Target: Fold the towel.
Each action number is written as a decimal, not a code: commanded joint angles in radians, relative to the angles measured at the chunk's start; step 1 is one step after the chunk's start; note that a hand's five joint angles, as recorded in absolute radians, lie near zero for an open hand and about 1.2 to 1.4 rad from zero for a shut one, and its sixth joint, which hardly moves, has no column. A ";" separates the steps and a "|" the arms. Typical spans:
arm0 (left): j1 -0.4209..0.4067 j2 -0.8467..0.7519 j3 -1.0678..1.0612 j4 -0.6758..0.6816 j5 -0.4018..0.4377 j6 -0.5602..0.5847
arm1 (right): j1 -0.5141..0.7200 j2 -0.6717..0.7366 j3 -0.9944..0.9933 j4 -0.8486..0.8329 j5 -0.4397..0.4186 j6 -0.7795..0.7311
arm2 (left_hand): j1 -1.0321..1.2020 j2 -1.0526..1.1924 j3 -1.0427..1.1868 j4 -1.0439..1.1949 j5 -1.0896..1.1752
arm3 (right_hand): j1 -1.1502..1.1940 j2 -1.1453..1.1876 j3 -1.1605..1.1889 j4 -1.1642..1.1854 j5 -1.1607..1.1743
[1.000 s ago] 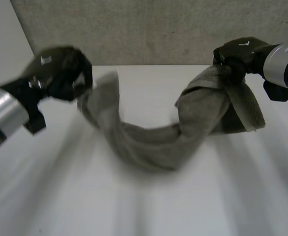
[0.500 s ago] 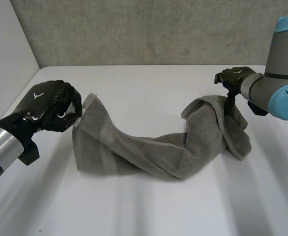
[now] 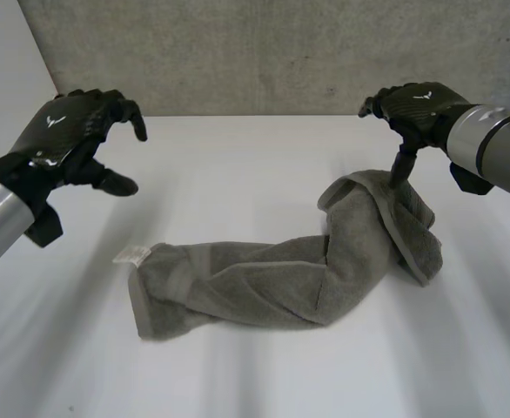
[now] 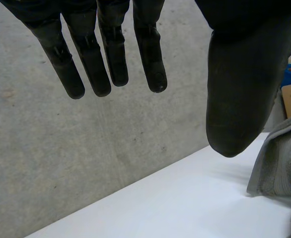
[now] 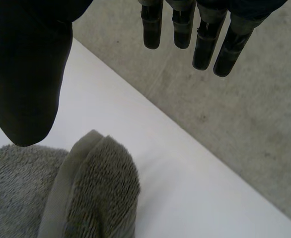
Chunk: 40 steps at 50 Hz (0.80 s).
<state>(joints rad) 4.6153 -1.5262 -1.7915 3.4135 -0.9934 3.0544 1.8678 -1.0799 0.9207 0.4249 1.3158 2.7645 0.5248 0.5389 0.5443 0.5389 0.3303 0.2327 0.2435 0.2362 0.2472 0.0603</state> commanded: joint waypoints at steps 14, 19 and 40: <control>-0.098 -0.427 0.270 -0.401 -0.067 0.201 | 0.162 0.296 -0.131 -0.028 0.167 -0.426 | -0.012 -0.026 -0.031 -0.026 0.008 | -0.058 -0.069 -0.062 -0.073 -0.060; -0.105 -0.433 0.256 -0.419 -0.186 0.350 | 0.156 0.334 -0.132 -0.031 0.171 -0.482 | -0.032 -0.046 -0.052 -0.046 -0.012 | -0.058 -0.069 -0.062 -0.073 -0.060; -0.174 -0.488 0.225 -0.438 -0.278 0.442 | 0.136 0.351 -0.145 -0.015 0.169 -0.582 | 0.675 0.661 0.656 0.661 0.695 | 1.164 1.153 1.160 1.149 1.161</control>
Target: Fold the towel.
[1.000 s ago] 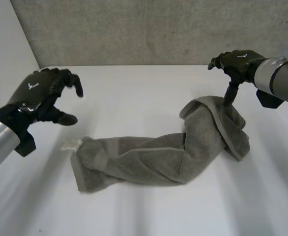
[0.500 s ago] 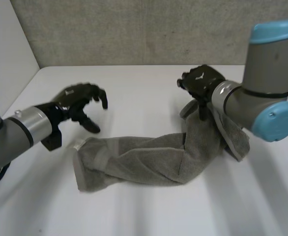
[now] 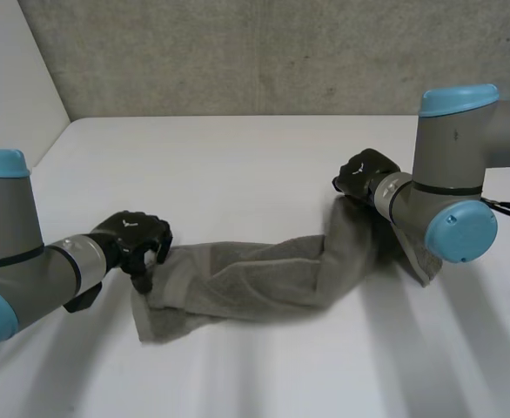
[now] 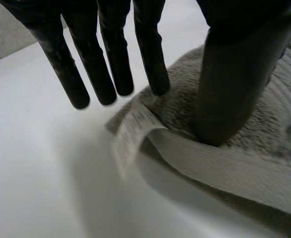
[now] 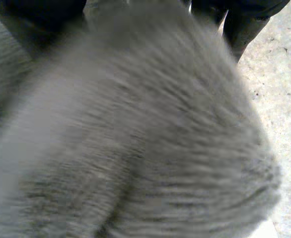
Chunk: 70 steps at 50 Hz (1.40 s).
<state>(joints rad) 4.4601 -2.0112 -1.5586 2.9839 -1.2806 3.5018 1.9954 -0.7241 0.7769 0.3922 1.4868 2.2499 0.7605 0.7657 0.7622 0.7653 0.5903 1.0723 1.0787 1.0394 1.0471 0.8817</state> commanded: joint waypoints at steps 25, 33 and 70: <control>-0.006 0.193 0.529 0.245 -0.143 -0.392 | -0.052 -0.166 -0.519 -0.417 -0.046 0.651 | 0.636 0.631 0.634 0.631 0.631 | 0.324 0.318 0.357 0.349 0.340; 0.014 0.232 0.337 0.293 -0.090 -0.469 | -0.040 -0.152 -0.368 -0.233 -0.236 0.542 | 0.636 0.631 0.634 0.631 0.631 | 0.324 0.318 0.357 0.349 0.340; 0.134 0.574 -0.518 0.231 0.181 0.019 | -0.127 -0.445 0.692 0.037 -0.278 -0.134 | -0.109 -0.114 -0.111 -0.114 -0.113 | -0.585 -0.591 -0.552 -0.560 -0.569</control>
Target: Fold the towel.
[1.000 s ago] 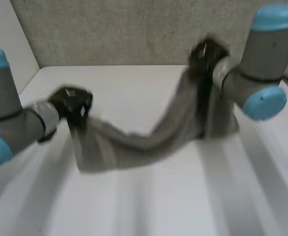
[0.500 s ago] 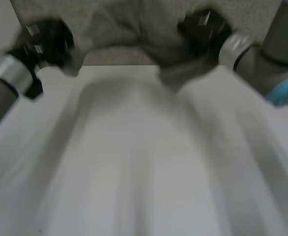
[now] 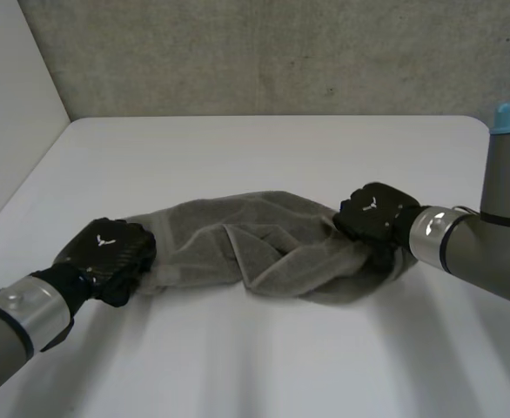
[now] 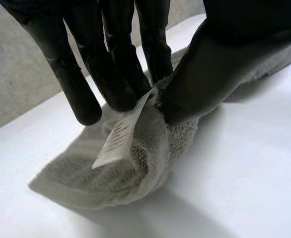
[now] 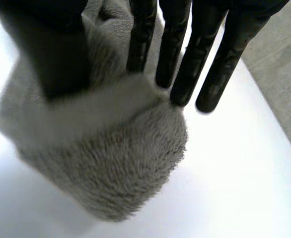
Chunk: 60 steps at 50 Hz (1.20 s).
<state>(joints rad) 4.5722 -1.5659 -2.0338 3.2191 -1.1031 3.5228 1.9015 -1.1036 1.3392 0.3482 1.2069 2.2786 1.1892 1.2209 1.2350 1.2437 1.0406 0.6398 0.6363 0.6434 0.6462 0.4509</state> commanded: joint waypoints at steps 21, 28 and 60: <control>-0.030 -0.101 0.257 0.010 -0.017 -0.105 | -0.073 -0.220 0.089 -0.132 -0.063 0.248 | -0.656 -0.687 -0.702 -0.710 -0.682 | -0.465 -0.462 -0.469 -0.472 -0.451; -0.113 -0.347 0.400 -0.027 -0.121 -0.110 | -0.023 -0.112 0.060 -0.199 0.006 0.248 | -0.621 -0.652 -0.666 -0.675 -0.646 | -0.465 -0.462 -0.469 -0.472 -0.451; -0.170 -0.174 0.138 -0.079 -0.414 -0.119 | 0.113 0.286 -0.238 -0.198 0.230 0.243 | -0.653 -0.684 -0.699 -0.707 -0.679 | -0.118 -0.114 -0.121 -0.124 -0.103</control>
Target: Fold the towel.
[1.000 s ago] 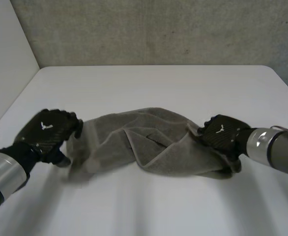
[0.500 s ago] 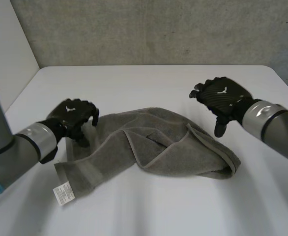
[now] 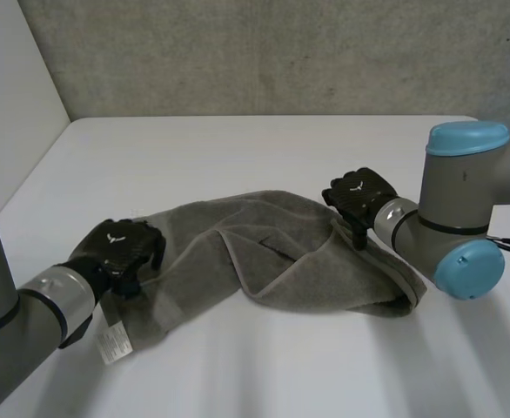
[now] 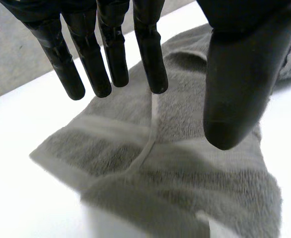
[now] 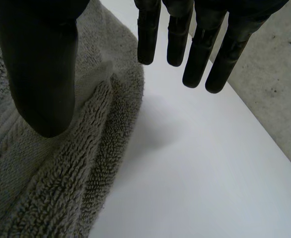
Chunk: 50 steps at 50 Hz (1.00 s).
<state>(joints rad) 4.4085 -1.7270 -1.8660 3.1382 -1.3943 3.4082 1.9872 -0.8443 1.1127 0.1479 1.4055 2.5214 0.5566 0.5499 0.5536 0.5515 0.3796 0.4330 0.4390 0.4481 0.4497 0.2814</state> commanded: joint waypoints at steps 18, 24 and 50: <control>-0.009 -0.003 -0.067 0.022 -0.138 -0.055 | 0.032 0.001 -0.011 0.073 0.053 0.040 | -0.090 -0.084 -0.087 -0.085 -0.088 | -0.006 -0.012 -0.021 -0.023 -0.029; -0.012 -0.003 -0.071 0.020 -0.141 -0.056 | 0.048 -0.001 -0.011 0.090 0.102 0.095 | -0.372 -0.366 -0.369 -0.367 -0.370 | -0.222 -0.228 -0.237 -0.238 -0.245; -0.021 0.024 -0.104 0.011 -0.140 -0.056 | 0.067 0.022 -0.013 -0.004 0.147 0.103 | -0.372 -0.366 -0.369 -0.367 -0.370 | 0.865 0.859 0.849 0.848 0.842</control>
<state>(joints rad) 4.3872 -1.7047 -1.9654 3.1490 -1.5346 3.3518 2.0634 -0.8045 1.1007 0.1452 1.5474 2.6251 0.2558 0.2488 0.2421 0.2450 0.0572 1.0780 1.0813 1.0687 1.0727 0.9068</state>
